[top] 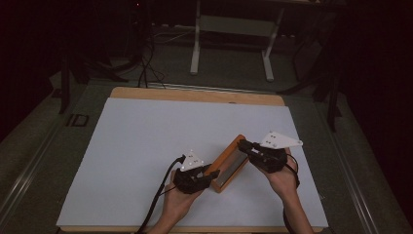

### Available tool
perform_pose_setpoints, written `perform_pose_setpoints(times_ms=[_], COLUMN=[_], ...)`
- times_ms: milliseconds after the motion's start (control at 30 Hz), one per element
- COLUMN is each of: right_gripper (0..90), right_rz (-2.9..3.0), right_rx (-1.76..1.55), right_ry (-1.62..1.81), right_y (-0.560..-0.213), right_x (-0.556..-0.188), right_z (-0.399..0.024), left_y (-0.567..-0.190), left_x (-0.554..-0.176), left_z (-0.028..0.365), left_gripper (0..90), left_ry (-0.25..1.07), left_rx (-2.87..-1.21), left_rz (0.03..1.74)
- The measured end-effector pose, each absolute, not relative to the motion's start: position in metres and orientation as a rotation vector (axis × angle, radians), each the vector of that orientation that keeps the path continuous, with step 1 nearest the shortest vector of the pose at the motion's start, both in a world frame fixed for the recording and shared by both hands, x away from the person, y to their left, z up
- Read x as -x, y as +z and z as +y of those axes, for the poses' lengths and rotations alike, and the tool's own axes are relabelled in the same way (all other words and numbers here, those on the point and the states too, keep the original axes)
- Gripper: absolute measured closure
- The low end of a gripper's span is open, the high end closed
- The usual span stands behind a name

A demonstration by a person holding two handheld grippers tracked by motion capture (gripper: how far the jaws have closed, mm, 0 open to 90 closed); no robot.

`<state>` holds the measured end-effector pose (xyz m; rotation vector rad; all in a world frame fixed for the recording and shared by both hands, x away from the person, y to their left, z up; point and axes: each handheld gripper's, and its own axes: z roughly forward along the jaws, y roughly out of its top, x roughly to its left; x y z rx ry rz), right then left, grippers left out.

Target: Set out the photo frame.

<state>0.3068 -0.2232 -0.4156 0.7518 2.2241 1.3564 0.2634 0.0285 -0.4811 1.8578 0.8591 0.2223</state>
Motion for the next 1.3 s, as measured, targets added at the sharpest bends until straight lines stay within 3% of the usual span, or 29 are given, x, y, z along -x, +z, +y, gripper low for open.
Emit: perform_pose_setpoints(times_ms=[367, 800, 867, 900, 933, 967, 1167, 1300], right_gripper=[75.1, 72.6, 75.1, 82.3, 82.3, 88.6, 90.0, 90.0], right_rz=[2.241, 2.273, 2.267, 2.268, 2.268, 2.267, 2.287, 2.285], right_rx=[-0.763, -0.802, -0.808, -0.805, -0.805, -0.788, -0.773, -0.774], right_ry=[1.328, 1.287, 1.295, 1.297, 1.297, 1.29, 1.271, 1.281], right_y=[-0.416, -0.432, -0.434, -0.434, -0.434, -0.436, -0.44, -0.441], right_x=[-0.306, -0.304, -0.303, -0.301, -0.301, -0.299, -0.296, -0.296], right_z=[-0.234, -0.244, -0.246, -0.248, -0.248, -0.249, -0.248, -0.249], left_y=[-0.479, -0.478, -0.479, -0.479, -0.479, -0.479, -0.498, -0.512], left_x=[-0.265, -0.264, -0.264, -0.265, -0.265, -0.266, -0.267, -0.262], left_z=[0.009, -0.008, -0.007, -0.007, -0.007, -0.007, -0.004, -0.001], left_gripper=[68.7, 67.7, 67.3, 67.1, 67.1, 65.5, 55.9, 54.4], left_ry=[0.238, 0.27, 0.264, 0.26, 0.26, 0.255, 0.234, 0.235], left_rx=[-1.9, -1.917, -1.913, -1.911, -1.908, -1.907, -1.948, -1.974], left_rz=[0.714, 0.673, 0.679, 0.684, 0.69, 0.698, 0.721, 0.72])
